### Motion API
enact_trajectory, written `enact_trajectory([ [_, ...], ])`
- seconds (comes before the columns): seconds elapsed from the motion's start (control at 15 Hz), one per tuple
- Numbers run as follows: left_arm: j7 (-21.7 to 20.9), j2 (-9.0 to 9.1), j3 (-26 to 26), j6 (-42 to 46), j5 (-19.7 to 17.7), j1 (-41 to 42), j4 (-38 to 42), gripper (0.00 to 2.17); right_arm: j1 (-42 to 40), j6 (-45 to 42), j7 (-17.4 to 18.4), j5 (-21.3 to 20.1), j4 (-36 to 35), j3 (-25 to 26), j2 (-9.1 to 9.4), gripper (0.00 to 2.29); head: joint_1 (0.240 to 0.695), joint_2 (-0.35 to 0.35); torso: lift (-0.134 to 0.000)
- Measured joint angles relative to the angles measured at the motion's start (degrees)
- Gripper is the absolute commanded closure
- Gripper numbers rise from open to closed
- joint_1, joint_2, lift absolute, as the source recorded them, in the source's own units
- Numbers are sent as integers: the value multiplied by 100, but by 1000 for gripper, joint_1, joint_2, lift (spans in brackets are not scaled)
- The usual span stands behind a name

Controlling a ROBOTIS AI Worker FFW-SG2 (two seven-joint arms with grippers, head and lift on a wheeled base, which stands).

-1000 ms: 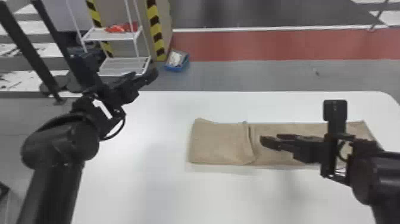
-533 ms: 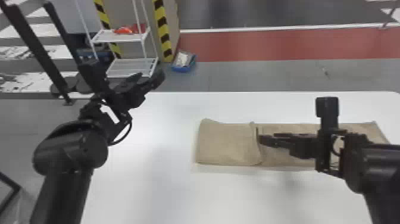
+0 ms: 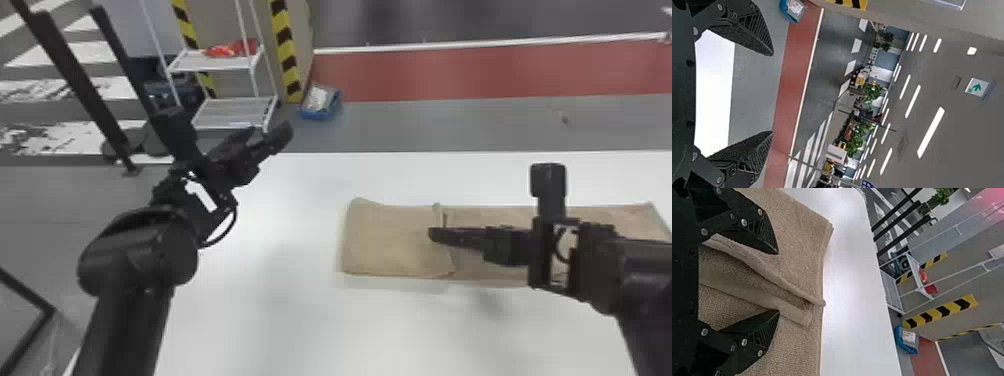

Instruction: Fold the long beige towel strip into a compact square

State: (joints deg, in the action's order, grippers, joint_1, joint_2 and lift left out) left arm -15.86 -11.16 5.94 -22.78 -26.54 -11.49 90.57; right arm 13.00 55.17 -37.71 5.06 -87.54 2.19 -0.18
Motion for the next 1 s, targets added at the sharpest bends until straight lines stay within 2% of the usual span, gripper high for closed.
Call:
enact_trajectory([
  [0.13, -18, 39, -15, -1, 0, 22, 0, 208, 15, 76, 20, -1, 13, -50, 0, 475, 695, 152, -124],
  [0.27, -37, 52, -28, -2, 4, 27, 1, 208, -3, 92, 58, -92, -27, -86, 0, 758, 695, 147, -124],
  [0.47, -56, 57, -37, -3, 2, 25, -3, 205, -60, 20, 40, -124, -102, -92, 0, 1305, 695, 146, -124],
  [1.0, -74, 67, -6, -15, -18, 24, -16, 205, -73, -104, -19, -105, -164, -96, 0, 1396, 695, 148, -124],
])
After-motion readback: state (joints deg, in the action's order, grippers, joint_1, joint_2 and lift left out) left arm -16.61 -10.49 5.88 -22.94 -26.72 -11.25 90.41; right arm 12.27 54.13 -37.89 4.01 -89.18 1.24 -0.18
